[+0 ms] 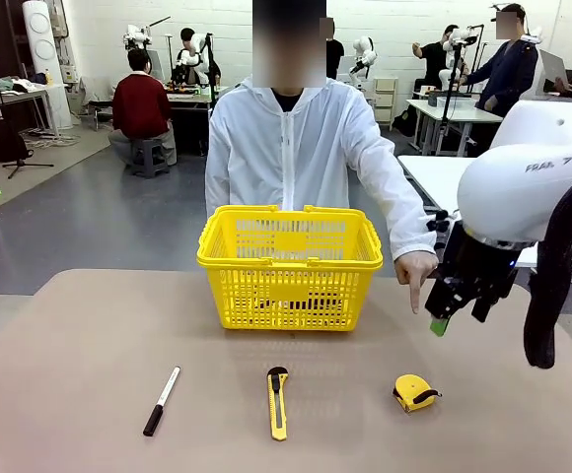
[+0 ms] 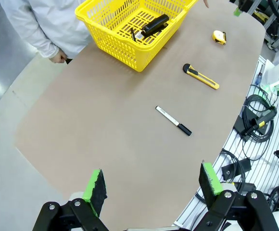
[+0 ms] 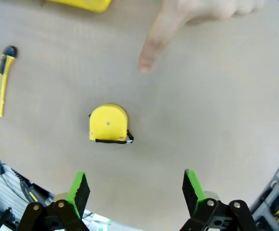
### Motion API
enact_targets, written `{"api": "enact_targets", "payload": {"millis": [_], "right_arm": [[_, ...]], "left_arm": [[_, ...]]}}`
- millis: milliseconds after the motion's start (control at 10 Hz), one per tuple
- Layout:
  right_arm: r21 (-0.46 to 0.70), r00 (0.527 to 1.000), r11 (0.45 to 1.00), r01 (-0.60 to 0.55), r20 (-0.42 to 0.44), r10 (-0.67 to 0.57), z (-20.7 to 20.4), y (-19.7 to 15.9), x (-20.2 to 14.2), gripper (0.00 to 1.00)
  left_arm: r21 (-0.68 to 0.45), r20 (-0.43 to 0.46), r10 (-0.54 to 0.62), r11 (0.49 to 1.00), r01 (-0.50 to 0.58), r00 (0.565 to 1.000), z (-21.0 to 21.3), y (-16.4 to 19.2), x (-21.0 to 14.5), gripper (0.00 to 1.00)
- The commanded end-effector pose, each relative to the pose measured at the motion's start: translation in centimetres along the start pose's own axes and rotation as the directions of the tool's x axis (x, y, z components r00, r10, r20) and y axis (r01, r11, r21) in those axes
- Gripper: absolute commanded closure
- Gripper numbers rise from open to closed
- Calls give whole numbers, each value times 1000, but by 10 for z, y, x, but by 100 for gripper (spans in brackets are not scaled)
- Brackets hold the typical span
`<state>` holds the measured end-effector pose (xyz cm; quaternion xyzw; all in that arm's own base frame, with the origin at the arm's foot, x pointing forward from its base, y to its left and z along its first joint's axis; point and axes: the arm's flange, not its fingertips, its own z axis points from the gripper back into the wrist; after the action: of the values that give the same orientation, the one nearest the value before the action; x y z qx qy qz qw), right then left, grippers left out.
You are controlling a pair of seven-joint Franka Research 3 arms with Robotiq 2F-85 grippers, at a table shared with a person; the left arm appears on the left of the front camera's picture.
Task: Place the items the person wants into the basket.
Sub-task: Pick up the item the person points to and place it in the Market Basket.
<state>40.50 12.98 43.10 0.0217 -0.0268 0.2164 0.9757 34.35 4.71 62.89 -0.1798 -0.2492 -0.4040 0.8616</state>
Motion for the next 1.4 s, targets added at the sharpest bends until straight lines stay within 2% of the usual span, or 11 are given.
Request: {"api": "enact_targets", "payload": {"millis": [0,300,700,1300], "right_arm": [[-41,996,996,79,-31,-80,-38,14,7,0],[-10,994,999,52,-93,-53,-86,24,19,0],[-47,992,999,-24,-125,18,-114,44,21,0],[-52,991,997,-60,-127,53,-136,46,25,0]], "left_arm": [[-17,15,-18,1000,18,1000,1,1,-2,0],[-17,15,-18,1000,18,1000,1,1,-2,0],[-17,15,-18,1000,18,1000,1,1,-2,0],[-17,15,-18,1000,18,1000,1,1,-2,0]]}}
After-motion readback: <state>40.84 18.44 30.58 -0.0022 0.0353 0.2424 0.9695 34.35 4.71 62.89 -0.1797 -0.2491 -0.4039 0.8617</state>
